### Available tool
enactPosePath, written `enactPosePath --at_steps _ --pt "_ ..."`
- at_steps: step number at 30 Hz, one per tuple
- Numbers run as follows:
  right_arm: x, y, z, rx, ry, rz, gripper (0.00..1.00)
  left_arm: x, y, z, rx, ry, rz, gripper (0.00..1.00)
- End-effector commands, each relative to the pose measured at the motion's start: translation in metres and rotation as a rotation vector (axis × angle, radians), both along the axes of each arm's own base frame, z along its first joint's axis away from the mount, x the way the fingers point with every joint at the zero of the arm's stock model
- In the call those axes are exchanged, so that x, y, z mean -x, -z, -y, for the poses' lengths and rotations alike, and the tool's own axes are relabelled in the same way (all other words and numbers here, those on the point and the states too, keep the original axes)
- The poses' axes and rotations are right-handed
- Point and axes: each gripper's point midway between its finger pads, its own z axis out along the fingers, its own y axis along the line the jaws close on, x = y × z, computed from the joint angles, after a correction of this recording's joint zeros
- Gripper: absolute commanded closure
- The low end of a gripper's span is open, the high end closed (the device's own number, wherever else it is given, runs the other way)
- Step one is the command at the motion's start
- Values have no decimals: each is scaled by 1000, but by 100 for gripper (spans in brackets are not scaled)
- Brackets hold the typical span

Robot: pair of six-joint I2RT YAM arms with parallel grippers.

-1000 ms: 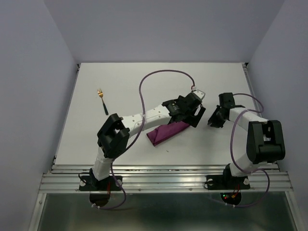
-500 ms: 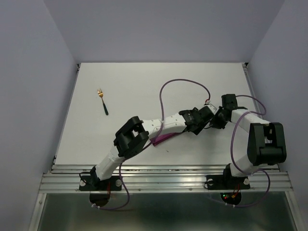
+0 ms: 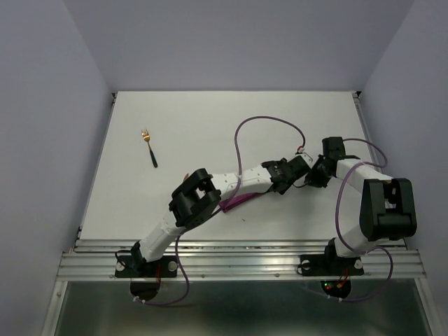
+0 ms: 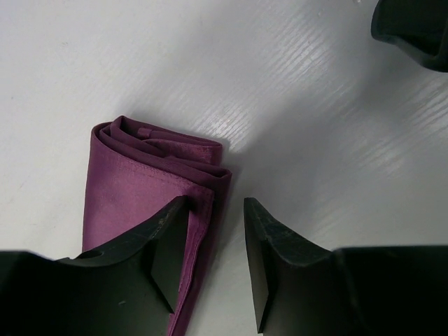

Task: Fold the napkin into a case and place the utensils inside
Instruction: Pick up the top corner of the smaller rectangle folded napkin from the folded napkin.

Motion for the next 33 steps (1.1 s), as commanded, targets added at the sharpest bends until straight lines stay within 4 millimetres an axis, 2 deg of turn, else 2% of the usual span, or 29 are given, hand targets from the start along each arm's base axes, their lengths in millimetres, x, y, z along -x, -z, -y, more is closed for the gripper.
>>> enactPosePath --at_steps 1,8,14,20,23,24,26,29,30,31,32,33 --pt "10 5 5 13 0 -24 72 -10 -20 7 21 -9 64 52" --pt "10 3 0 -12 -14 -21 72 -15 -16 2 -4 -30 90 55" --pt "10 1 0 -13 -17 -15 72 -18 -12 -1 -31 -17 101 66" --pt "11 0 -2 -19 -18 -13 72 -18 -10 0 -29 -13 92 67" --pt "11 0 -2 -21 -17 -12 72 -18 -9 1 -28 -10 87 77" --pt "11 0 -2 -22 -19 -12 72 -19 -10 1 -25 -13 86 81" --pt "11 -2 -2 -23 -23 -7 72 -20 -13 2 -16 -18 79 100" --pt "9 -6 -3 -21 -42 3 72 -24 -20 1 31 -21 31 100" --pt "9 -6 -3 -20 -51 5 72 -26 -30 1 67 -17 21 100" --pt "8 -8 -4 -17 -71 11 72 -35 -31 -4 92 -30 6 100" --pt "8 -10 -4 -16 -86 16 72 -32 -42 -2 144 -9 -24 100" --pt "8 -11 -5 -18 -96 20 72 -34 -45 -2 169 -1 -42 100"
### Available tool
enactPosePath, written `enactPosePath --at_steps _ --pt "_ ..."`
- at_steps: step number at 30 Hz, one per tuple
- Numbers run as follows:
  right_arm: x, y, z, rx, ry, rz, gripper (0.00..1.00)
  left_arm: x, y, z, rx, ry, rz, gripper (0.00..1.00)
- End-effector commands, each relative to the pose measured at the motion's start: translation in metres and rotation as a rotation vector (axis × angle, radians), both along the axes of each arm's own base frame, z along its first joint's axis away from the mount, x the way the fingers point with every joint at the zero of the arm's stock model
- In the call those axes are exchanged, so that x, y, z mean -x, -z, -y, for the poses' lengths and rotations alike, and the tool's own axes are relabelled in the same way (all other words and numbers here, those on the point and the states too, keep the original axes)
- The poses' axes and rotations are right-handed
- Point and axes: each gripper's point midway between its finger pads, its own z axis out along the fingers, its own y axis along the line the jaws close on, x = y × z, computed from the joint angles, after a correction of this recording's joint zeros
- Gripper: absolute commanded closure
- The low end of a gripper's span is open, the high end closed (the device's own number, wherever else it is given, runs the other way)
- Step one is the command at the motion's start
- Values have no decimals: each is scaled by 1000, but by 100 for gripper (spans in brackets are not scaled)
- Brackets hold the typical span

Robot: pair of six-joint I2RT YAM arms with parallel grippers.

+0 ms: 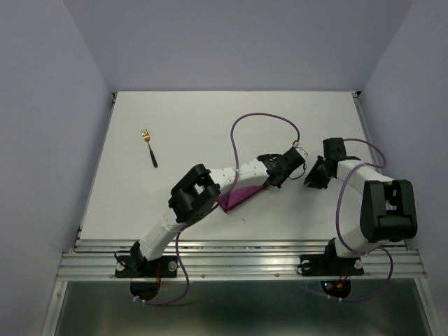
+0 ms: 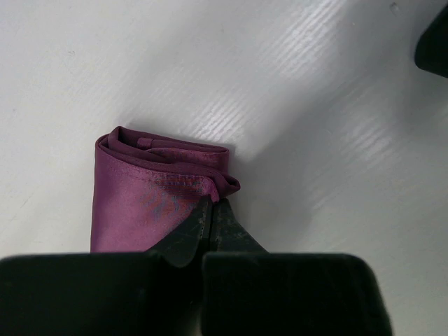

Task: Fold the napkin into a case and place the utensils inside
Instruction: Pick up the top corner of the smaller rectangle folded napkin from the folded napkin.

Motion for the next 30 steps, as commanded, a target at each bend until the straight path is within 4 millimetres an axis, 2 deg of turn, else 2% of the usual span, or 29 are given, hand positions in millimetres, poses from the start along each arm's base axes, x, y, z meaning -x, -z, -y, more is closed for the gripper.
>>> enactPosePath --at_steps 1,6,12,16,17,19,20,24,29,30 --pt "0 -15 -3 -5 -72 43 73 -17 -62 5 235 19 -60 100" --pt "-4 -29 -7 -19 -109 92 72 -8 -74 10 370 85 -159 100" --pt "-8 -45 -18 -7 -162 125 72 -5 -75 6 432 88 -212 100" --pt "-10 -56 -41 -10 -226 155 72 0 -76 3 485 93 -227 100" --pt "-9 -57 -51 -7 -254 160 72 1 -82 2 504 100 -224 100" --pt "-11 -60 -59 6 -267 167 72 4 -78 -1 521 97 -231 100" --pt "-10 -60 -63 7 -278 165 72 6 -82 -1 535 101 -228 100" --pt "-8 -59 -87 6 -327 172 72 9 -78 -3 559 98 -248 100" --pt "-8 -56 -99 -7 -329 171 73 7 -89 -6 601 103 -248 100" --pt "-10 -57 -100 -6 -327 171 73 8 -86 -8 602 102 -256 100"
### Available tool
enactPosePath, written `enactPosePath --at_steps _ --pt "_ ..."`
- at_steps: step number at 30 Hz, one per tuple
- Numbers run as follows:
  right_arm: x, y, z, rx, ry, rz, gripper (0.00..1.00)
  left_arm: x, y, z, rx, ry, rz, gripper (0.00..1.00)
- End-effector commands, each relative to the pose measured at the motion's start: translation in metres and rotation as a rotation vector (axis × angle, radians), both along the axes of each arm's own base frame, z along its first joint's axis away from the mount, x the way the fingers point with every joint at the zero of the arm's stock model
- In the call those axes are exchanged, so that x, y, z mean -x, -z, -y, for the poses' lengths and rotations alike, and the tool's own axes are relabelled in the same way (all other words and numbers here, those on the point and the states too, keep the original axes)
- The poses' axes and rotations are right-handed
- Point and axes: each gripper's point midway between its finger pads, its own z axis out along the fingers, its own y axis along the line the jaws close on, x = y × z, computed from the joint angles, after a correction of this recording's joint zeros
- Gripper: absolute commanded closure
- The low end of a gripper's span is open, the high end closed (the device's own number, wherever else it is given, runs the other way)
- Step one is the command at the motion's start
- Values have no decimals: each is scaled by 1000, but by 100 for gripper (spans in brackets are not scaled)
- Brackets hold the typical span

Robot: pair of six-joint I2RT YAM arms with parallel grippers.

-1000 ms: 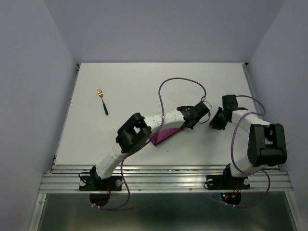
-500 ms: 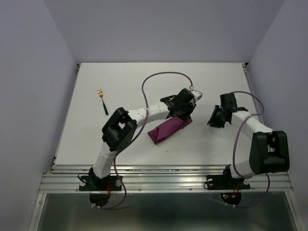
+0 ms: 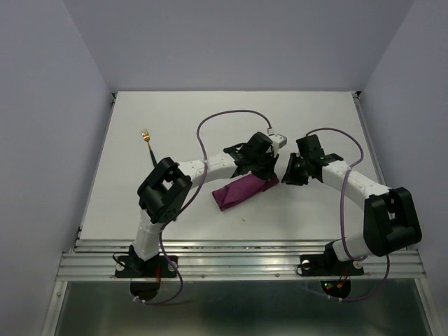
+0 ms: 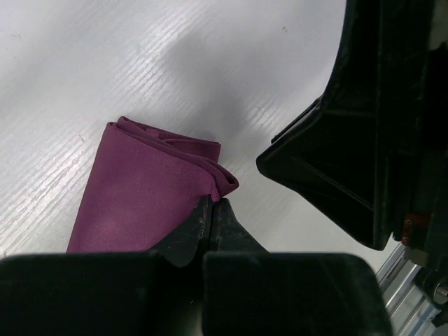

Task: Fold the napkin into a case and place the utensils inside
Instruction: Pick up the top corner of the smaller rectangle folded napkin from the folded napkin.

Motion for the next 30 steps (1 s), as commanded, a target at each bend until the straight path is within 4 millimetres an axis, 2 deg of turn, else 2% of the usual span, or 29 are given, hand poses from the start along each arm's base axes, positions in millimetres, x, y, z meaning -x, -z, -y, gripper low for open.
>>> enactPosePath --at_steps 1,7,13,19,25,30 --pt "-19 -16 -5 -1 30 61 73 -3 -54 6 156 18 51 100" --pt "-23 -26 -2 7 45 91 72 -1 -56 5 177 39 26 100" --pt "-22 -16 3 46 74 70 72 -8 -60 2 211 31 10 100" --pt "-27 -18 2 62 62 90 72 -11 -59 -5 246 52 -35 100" --pt "-34 -15 -4 68 35 83 72 -14 -63 -9 267 54 -44 100" --pt "-34 -14 -24 54 -7 83 72 -15 -66 -9 290 55 -53 100"
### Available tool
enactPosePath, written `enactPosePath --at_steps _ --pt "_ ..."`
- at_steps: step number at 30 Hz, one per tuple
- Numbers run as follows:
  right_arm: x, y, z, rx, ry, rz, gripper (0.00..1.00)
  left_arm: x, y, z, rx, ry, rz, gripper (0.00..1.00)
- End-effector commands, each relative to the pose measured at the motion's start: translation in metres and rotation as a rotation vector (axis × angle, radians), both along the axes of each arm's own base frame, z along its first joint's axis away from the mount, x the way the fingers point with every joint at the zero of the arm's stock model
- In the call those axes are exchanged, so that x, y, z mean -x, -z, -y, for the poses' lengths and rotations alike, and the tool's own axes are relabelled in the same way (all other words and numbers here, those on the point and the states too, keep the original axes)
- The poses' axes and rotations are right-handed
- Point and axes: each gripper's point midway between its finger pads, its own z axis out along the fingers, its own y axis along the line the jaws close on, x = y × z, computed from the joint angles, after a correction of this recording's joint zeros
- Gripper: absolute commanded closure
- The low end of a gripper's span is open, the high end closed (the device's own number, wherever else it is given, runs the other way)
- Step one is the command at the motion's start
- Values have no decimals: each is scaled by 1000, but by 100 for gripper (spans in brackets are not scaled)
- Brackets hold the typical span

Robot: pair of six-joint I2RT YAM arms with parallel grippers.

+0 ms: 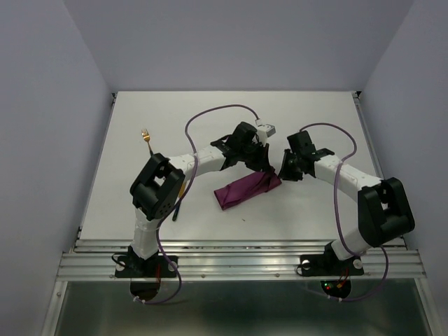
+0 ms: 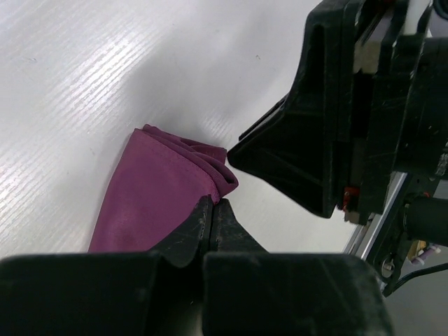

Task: Fold the napkin into a case and place the utensils inside
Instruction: Pick up the top corner of the smaller rectangle folded napkin from the folded napkin, then stuff the top corner of the smaller-rectangle-folded napkin into the folded napkin.

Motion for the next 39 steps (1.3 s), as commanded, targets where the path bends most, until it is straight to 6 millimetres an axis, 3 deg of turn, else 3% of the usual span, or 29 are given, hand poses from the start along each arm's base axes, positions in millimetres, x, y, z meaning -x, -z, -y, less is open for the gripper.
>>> enactPosePath --at_steps 1,8,26,36,39 --pt "-16 -13 -17 -10 -29 61 72 3 -42 3 101 28 46 100" --pt "-13 0 -39 -9 -77 37 72 2 -45 1 113 26 46 100" --pt "-19 5 -59 11 -89 42 69 2 -46 -2 137 31 30 100" --pt "-14 23 -43 209 -63 19 72 3 -44 -2 141 32 24 100" --pt "-13 24 -44 219 -63 21 78 2 -43 -3 140 30 22 100"
